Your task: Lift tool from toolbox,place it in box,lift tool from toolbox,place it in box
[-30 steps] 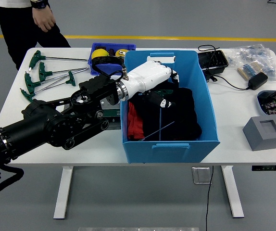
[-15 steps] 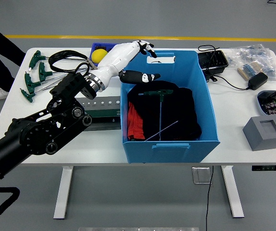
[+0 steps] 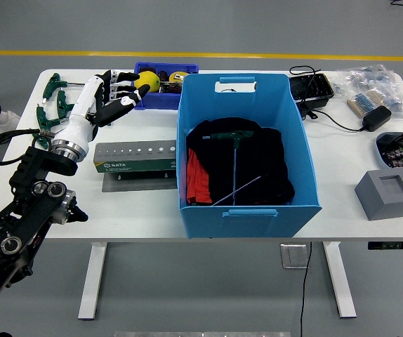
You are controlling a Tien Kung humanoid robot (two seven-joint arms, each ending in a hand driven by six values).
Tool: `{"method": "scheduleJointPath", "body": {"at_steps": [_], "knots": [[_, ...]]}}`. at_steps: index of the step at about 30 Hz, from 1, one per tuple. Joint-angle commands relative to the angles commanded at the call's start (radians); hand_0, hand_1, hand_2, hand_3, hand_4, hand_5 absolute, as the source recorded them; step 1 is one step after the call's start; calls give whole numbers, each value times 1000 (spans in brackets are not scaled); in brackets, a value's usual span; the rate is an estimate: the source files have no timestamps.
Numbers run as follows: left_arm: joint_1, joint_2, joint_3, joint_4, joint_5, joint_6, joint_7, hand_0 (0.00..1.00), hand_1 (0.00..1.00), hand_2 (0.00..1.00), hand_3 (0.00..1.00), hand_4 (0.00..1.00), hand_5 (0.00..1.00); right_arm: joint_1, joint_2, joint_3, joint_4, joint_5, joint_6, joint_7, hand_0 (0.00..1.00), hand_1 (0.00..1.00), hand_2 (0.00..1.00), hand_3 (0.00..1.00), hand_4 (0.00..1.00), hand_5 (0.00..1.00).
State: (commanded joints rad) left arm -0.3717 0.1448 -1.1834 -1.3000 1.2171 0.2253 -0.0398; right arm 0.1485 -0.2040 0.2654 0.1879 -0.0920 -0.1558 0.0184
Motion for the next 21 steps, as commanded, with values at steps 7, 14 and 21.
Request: {"method": "scheduleJointPath", "body": {"at_steps": [7, 14, 21], "knots": [[150, -72, -95, -48, -205, -32, -35, 647, 667, 747, 696, 865, 629, 3, -1, -7, -1, 13, 0, 5, 673, 659, 738, 580, 782, 730], [284, -81, -150, -44, -202, -81, -68, 627, 648, 730, 723, 884, 705, 10, -3, -18, -1, 34, -1, 10, 673, 659, 736, 579, 779, 729], [294, -68, -181, -44, -188, -90, -80, 564, 612, 688, 705, 893, 717, 13, -4, -10, 0, 19, -2, 5, 671, 654, 733, 579, 777, 728]]}}
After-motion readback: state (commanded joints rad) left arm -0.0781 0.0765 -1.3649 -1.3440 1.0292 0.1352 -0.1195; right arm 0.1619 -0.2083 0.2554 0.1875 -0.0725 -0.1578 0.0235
